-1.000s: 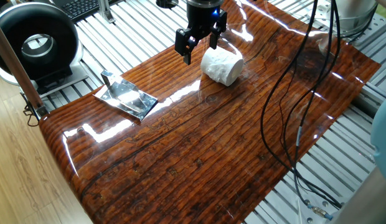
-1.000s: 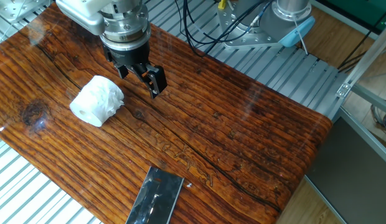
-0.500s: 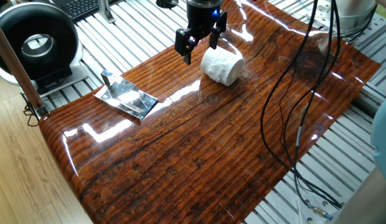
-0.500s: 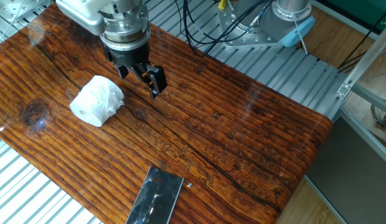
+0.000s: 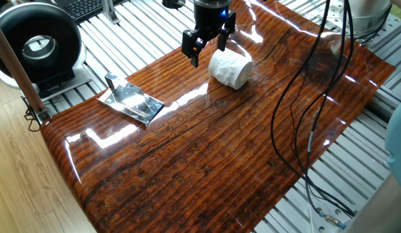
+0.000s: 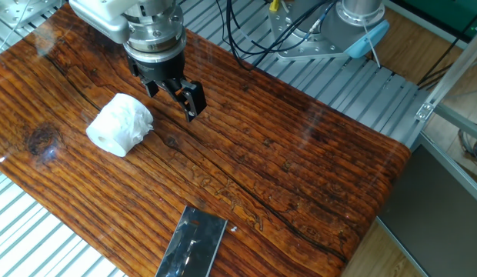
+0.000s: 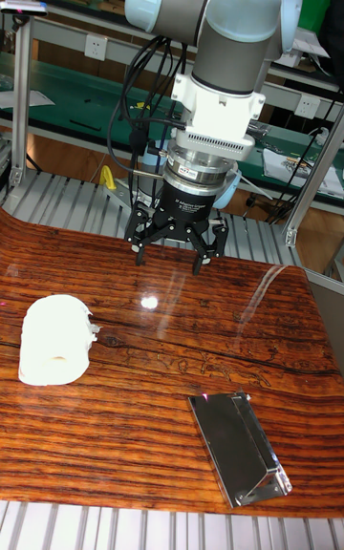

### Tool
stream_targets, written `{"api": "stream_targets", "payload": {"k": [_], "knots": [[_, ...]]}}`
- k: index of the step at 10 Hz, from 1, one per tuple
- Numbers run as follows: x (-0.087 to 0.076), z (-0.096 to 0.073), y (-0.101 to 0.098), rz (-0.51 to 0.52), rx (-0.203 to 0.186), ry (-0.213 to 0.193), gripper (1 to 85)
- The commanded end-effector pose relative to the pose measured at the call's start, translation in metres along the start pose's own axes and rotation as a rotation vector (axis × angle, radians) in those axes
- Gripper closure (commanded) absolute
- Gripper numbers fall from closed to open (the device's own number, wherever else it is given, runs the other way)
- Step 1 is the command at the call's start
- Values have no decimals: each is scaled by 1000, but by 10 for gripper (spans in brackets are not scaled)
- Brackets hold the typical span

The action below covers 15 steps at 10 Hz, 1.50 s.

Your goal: Put the toilet paper on its holder

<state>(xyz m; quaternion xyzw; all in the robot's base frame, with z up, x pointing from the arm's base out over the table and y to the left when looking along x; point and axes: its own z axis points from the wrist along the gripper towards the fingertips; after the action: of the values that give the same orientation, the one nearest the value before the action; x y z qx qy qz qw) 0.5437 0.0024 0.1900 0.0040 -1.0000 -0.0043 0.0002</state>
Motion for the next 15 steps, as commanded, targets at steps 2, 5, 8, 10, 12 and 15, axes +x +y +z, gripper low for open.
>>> {"api": "stream_targets", "payload": {"k": [2,5,8,10,12,15], "knots": [[32,-2,26,339,-69,138,847],[32,-2,25,336,-69,136,847],[30,0,25,329,-73,126,847],[26,2,23,327,-76,106,847],[20,5,21,320,-80,77,847],[7,14,11,257,-73,11,843]]}}
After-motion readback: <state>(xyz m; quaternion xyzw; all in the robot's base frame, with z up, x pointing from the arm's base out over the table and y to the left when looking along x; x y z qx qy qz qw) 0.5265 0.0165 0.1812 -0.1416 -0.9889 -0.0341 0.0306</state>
